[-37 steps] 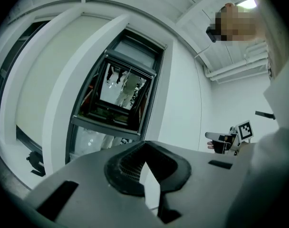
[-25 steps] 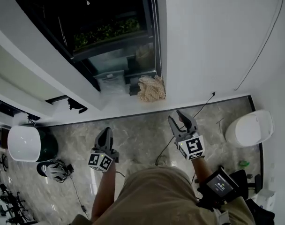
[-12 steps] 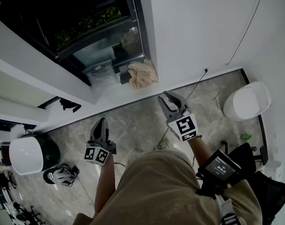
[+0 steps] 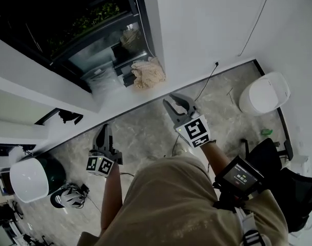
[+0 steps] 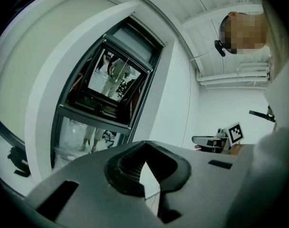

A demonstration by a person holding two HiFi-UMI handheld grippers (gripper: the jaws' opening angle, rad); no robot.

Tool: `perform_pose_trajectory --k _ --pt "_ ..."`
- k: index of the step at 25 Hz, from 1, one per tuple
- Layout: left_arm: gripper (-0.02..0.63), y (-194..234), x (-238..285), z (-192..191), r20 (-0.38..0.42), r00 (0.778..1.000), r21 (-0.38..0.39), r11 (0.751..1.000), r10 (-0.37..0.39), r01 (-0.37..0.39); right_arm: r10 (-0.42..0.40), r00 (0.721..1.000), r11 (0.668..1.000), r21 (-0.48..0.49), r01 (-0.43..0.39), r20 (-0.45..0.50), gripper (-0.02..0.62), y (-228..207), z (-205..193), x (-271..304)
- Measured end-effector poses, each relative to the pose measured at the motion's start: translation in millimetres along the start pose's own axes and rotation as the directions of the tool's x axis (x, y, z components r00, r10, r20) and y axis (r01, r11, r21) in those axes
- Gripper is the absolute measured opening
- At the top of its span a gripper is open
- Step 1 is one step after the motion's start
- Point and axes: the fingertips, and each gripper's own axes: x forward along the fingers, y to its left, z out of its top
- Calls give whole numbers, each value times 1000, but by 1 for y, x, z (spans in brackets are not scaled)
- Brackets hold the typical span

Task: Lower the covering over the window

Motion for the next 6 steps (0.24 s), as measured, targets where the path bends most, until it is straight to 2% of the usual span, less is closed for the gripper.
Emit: perform_pose_trajectory --k 6 --pt "14 9 -2 -5 -20 1000 -19 1000 -16 16 5 1000 1000 1 -5 -18 92 19 -3 5"
